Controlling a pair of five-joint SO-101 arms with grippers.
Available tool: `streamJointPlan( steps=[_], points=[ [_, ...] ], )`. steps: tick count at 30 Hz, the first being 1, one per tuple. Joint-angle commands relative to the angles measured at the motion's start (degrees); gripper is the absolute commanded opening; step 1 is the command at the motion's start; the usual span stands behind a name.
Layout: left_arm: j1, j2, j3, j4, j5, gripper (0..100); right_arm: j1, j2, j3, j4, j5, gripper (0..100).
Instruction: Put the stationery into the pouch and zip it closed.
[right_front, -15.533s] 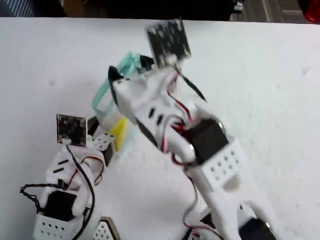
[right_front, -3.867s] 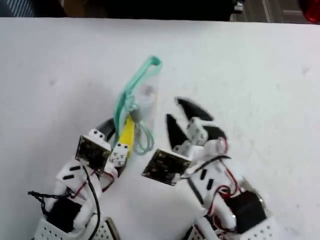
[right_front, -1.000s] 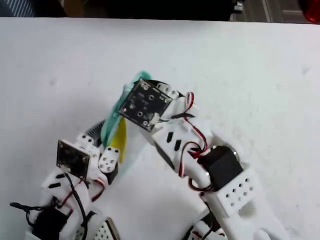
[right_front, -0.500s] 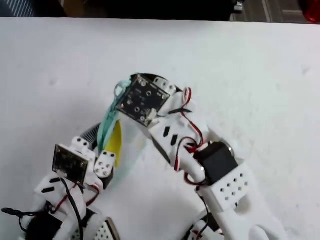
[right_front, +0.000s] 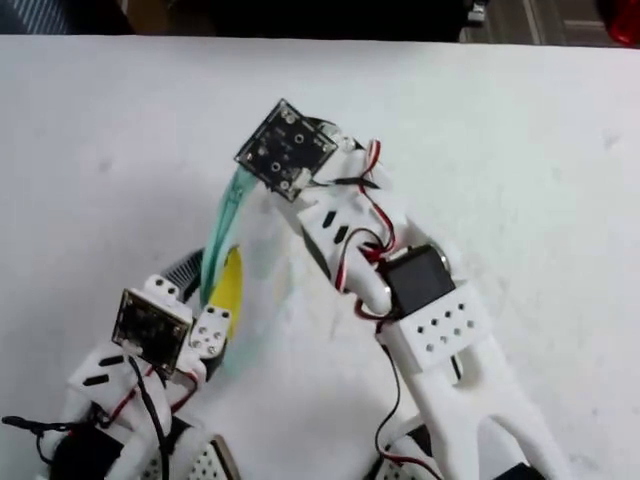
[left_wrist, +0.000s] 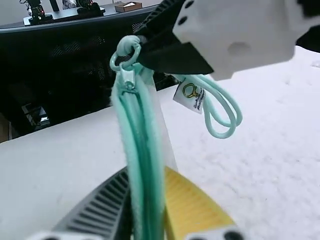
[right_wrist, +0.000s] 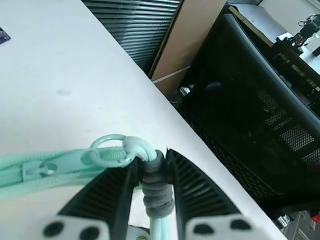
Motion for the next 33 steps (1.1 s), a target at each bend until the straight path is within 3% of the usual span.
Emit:
streamJointPlan(
  steps=[1, 8, 19, 33],
  points=[
    [-0.3, -0.7, -3.2, 2.0, -0.4, 2, 6.9, 2.3, -2.6, -5.6, 0.5, 1.6],
    [0.1, -0.7, -4.0, 2.9, -1.7, 2, 10.7, 12.0, -7.1, -9.9, 0.4, 1.6],
    [0.1, -0.7, -4.4, 3.3, -1.8, 2, 13.8, 26.1, -21.3, -4.1, 0.1, 1.6],
    [0.1, -0.7, -4.4, 3.2, -1.7, 2, 13.4, 27.0, -22.3, -1.0, 0.1, 2.1]
  ],
)
